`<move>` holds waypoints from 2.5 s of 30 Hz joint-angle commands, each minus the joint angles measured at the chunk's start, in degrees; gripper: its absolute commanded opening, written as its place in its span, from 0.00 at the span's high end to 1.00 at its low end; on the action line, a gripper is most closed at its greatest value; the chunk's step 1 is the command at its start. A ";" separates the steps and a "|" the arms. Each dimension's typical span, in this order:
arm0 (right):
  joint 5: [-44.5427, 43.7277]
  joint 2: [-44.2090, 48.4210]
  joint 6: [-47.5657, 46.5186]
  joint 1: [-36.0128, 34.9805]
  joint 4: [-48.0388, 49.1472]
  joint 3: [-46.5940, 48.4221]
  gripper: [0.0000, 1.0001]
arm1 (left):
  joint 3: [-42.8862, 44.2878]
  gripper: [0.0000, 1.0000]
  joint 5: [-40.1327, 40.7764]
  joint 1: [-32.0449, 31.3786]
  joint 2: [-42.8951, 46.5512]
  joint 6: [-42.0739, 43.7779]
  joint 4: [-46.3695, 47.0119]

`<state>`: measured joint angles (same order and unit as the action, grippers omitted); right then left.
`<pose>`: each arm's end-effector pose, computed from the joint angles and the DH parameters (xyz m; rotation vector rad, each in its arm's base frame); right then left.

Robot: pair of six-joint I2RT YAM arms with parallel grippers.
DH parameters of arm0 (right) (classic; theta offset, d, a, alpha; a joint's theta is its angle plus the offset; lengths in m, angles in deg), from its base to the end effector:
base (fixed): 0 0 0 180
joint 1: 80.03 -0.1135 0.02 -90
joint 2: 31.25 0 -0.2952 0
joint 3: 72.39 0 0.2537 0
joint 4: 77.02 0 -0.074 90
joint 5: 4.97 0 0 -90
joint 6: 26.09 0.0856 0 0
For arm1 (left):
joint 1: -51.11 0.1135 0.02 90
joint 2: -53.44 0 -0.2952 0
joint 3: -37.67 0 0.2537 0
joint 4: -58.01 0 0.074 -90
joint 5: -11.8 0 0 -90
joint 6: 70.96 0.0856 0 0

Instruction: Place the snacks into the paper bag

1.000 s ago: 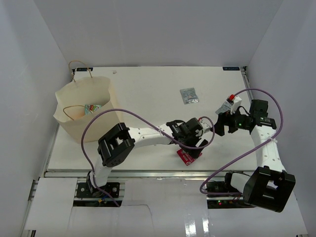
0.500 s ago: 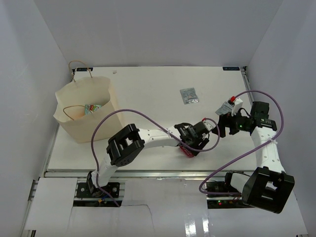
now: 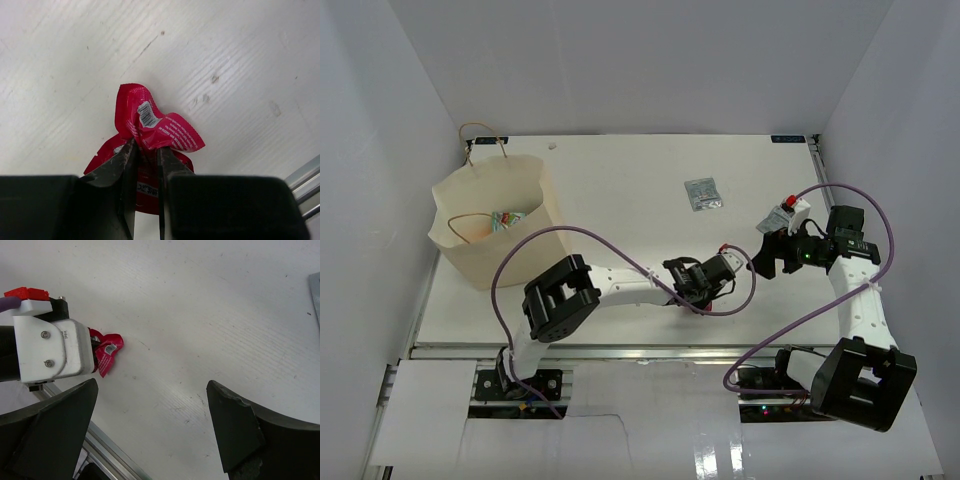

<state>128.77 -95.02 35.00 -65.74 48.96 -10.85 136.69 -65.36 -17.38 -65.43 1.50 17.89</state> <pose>0.2264 0.0034 0.2555 -0.5620 2.2124 0.5926 0.1937 -0.4396 0.1495 1.0464 2.3785 -0.2616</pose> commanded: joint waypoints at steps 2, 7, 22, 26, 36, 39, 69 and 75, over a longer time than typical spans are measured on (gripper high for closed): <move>2.13 -0.13 0.25 0.04 0.43 1.80 0.05 | -4.82 0.88 -0.36 -0.51 8.28 -0.48 -1.78; 3.01 -0.74 0.43 0.04 0.43 3.03 0.05 | -6.76 0.89 0.69 -0.33 16.81 -1.53 -1.25; 3.10 -3.64 -0.45 -3.73 2.36 4.26 0.03 | 8.51 0.89 16.32 21.63 48.54 -2.51 -9.77; 3.36 -4.43 0.86 -4.35 3.95 4.53 0.03 | 10.38 0.88 24.68 26.38 50.13 1.89 -11.00; 3.36 -5.67 1.39 -4.79 4.65 6.55 0.03 | 13.02 0.88 17.60 47.12 46.80 -2.23 -24.26; 3.45 -5.67 1.57 -4.79 4.92 6.46 0.03 | 11.96 0.88 13.19 50.82 46.19 -4.25 -26.55; -42.33 -53.88 32.85 -25.62 11.33 54.60 0.06 | 7.39 0.02 -23.63 53.11 58.21 -5.04 -10.84; -45.77 -62.61 34.88 -26.06 12.39 61.90 0.07 | 5.72 0.02 -28.48 53.11 59.36 -12.07 -3.11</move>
<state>87.99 -155.98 66.65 -91.84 60.43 45.89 144.36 -87.85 35.49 -5.89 -6.83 8.25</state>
